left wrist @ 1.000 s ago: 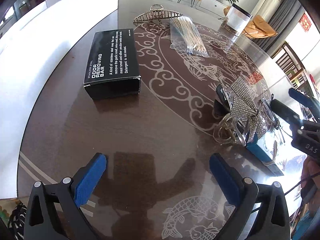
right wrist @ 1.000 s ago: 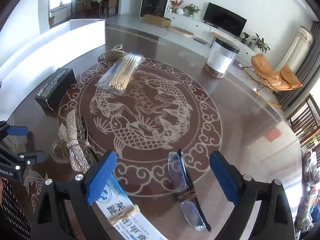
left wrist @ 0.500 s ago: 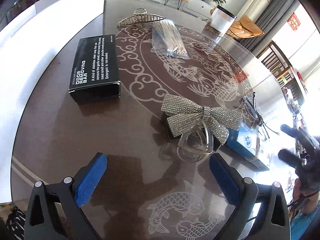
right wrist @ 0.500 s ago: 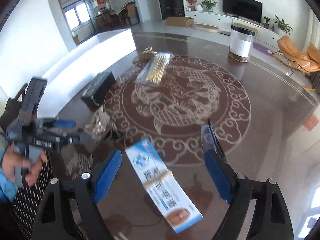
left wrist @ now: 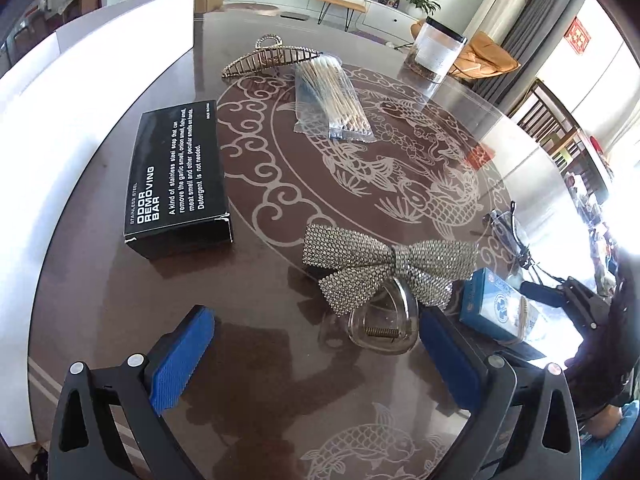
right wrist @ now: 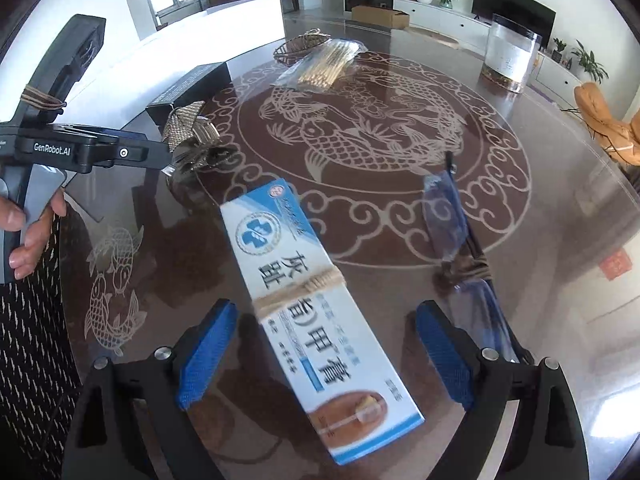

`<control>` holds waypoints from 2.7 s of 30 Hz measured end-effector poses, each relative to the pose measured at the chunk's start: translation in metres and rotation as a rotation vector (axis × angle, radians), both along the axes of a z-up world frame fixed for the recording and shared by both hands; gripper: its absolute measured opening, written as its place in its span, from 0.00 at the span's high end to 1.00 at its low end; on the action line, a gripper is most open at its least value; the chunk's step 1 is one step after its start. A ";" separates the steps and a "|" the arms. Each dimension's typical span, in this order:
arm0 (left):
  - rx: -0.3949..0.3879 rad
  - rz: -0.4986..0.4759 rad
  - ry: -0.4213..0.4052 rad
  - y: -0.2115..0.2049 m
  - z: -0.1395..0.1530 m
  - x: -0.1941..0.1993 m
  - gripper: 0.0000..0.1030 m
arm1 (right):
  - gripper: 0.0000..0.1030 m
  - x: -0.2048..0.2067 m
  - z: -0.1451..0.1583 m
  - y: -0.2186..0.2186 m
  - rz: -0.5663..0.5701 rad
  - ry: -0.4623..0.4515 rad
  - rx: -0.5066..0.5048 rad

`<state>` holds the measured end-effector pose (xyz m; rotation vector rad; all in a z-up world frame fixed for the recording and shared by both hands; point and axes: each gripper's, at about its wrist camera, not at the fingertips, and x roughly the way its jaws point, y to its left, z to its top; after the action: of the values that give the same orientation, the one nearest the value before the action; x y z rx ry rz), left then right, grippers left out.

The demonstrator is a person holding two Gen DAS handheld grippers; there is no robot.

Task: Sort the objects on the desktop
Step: 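Grasp the rhinestone bow hair clip with the left tool while the right tool holds the box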

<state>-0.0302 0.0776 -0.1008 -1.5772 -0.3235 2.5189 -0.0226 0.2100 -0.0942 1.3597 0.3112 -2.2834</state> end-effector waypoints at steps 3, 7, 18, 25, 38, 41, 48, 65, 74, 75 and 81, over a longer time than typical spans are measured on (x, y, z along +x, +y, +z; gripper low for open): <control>0.035 0.017 0.017 -0.011 0.004 -0.003 0.00 | 0.34 -0.002 0.000 -0.017 -0.039 0.023 0.055; 0.066 0.026 0.018 -0.023 0.004 -0.008 0.00 | 0.56 -0.017 0.002 -0.018 -0.237 0.045 0.018; 0.200 0.172 -0.029 -0.069 -0.004 -0.006 0.00 | 0.56 0.027 0.004 -0.094 0.024 -0.009 -0.011; 0.088 0.013 0.004 -0.032 0.006 -0.005 0.00 | 0.56 0.047 0.002 -0.061 -0.127 0.033 0.006; -0.274 -0.119 -0.059 0.005 -0.019 -0.012 0.00 | 0.36 0.045 -0.002 -0.015 -0.334 0.156 -0.008; -0.267 -0.123 -0.051 0.002 -0.017 -0.009 0.00 | 0.08 0.044 -0.006 -0.019 -0.332 0.147 0.020; -0.265 -0.131 -0.012 -0.007 -0.016 0.003 0.00 | 0.00 0.034 -0.011 -0.019 -0.348 0.127 0.015; -0.268 -0.130 -0.005 -0.011 -0.012 0.010 0.00 | 0.00 0.034 -0.012 -0.019 -0.349 0.127 0.016; -0.270 -0.132 0.002 -0.013 -0.011 0.012 0.00 | 0.00 0.034 -0.012 -0.019 -0.349 0.126 0.015; -0.270 -0.132 0.003 -0.013 -0.011 0.011 0.00 | 0.00 0.034 -0.012 -0.019 -0.349 0.126 0.015; -0.269 -0.131 0.004 -0.014 -0.010 0.010 0.00 | 0.00 0.033 -0.012 -0.019 -0.349 0.126 0.015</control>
<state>-0.0203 0.0637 -0.1110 -1.6212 0.1217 2.5473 0.0109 0.1910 -0.1060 1.3680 0.1389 -2.6636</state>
